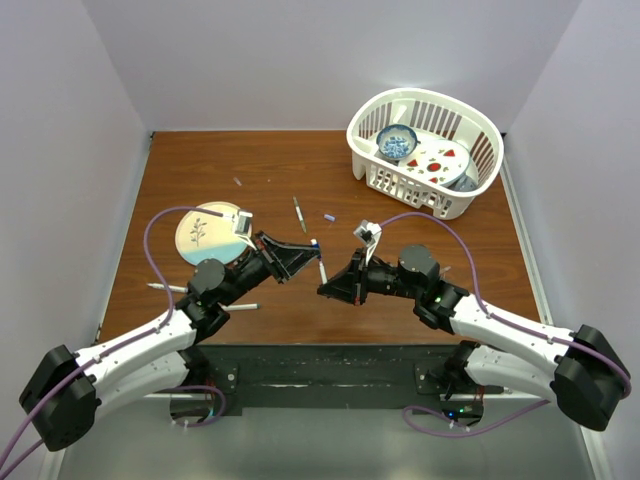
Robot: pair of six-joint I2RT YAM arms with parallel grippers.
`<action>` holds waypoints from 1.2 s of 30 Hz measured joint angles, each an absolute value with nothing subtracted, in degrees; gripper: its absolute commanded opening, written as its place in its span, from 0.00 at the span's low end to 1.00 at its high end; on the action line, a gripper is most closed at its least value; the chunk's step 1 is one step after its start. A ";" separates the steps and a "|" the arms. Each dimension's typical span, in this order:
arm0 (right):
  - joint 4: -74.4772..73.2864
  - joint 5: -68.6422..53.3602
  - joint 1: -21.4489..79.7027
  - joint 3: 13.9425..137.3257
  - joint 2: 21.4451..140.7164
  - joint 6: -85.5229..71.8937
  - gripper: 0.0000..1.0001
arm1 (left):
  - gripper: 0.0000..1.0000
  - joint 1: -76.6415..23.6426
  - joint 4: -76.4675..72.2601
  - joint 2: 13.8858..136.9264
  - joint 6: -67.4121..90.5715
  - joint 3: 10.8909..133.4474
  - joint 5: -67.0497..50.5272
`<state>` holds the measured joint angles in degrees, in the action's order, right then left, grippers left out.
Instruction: Insert the pens into the pen caps
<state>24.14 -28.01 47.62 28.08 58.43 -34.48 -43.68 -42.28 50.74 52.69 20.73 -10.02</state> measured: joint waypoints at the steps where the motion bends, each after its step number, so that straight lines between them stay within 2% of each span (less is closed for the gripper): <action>1: 24.14 -28.01 47.62 28.08 58.43 -34.48 0.00 | 0.00 -43.68 -42.24 50.76 52.69 20.73 -10.02; 26: 23.88 -26.92 47.72 28.12 58.43 -34.48 0.00 | 0.00 -43.68 -43.62 51.75 53.04 19.09 -11.33; 36: 17.06 -26.09 48.82 31.40 58.50 -32.88 0.00 | 0.00 -43.53 -50.04 52.25 55.99 15.07 -13.32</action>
